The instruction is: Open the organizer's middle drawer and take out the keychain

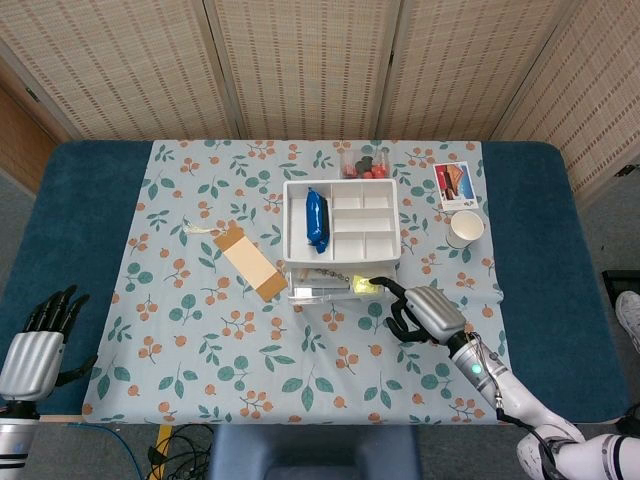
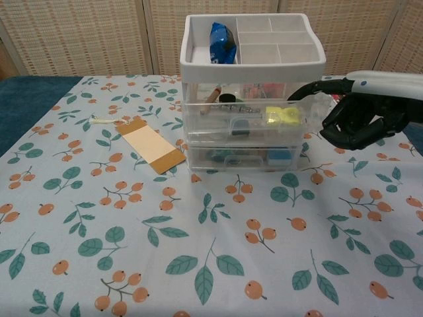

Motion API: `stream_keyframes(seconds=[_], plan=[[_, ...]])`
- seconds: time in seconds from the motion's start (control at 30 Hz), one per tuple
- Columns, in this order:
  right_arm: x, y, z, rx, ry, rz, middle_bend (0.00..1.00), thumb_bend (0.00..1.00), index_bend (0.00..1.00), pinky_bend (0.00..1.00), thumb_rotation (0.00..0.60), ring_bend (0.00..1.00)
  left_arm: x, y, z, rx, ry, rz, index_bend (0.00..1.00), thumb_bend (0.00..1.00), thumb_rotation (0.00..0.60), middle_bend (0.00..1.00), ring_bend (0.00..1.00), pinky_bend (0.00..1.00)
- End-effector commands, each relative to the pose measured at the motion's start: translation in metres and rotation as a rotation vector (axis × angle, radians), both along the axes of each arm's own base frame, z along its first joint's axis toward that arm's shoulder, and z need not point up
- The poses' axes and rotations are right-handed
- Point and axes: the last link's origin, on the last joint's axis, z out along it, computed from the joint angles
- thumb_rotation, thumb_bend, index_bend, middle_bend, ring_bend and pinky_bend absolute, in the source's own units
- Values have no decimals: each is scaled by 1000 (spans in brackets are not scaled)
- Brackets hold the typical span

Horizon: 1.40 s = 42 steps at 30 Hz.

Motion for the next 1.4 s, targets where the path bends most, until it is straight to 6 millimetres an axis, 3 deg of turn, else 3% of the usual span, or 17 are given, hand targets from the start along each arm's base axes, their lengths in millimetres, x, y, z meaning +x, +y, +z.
stream_keyframes(seconds=[0.03,0.67,0.9,1.13,1.17,1.3,1.4], plan=[[0,3,0,5,2,1,794,549,211,919,600,885,0,0,0,-1,0,-1,101,210,600,38,23,110],[-3,44,4,53,-16,31,794,549,238,919,600,885,2,2,-4,-11,-3,-6,101,210,600,38,23,110],[-2,44,17,14,-8,68,794,548,50,919,600,885,2,2,-4,-17,0,-4,101,209,600,38,23,110],[24,30,47,-60,2,192,793,548,42,919,600,885,5,2,-1,-4,1,-11,101,210,600,38,23,110],[31,25,52,-77,14,224,793,548,56,919,600,885,5,1,-1,-3,2,-13,101,210,600,38,23,110],[56,4,63,-125,102,343,793,545,316,925,600,881,6,-1,0,0,-2,-15,101,210,600,38,24,110],[75,-12,61,-143,175,416,793,521,381,963,600,879,6,-2,1,3,-3,-13,101,209,600,38,24,110]])
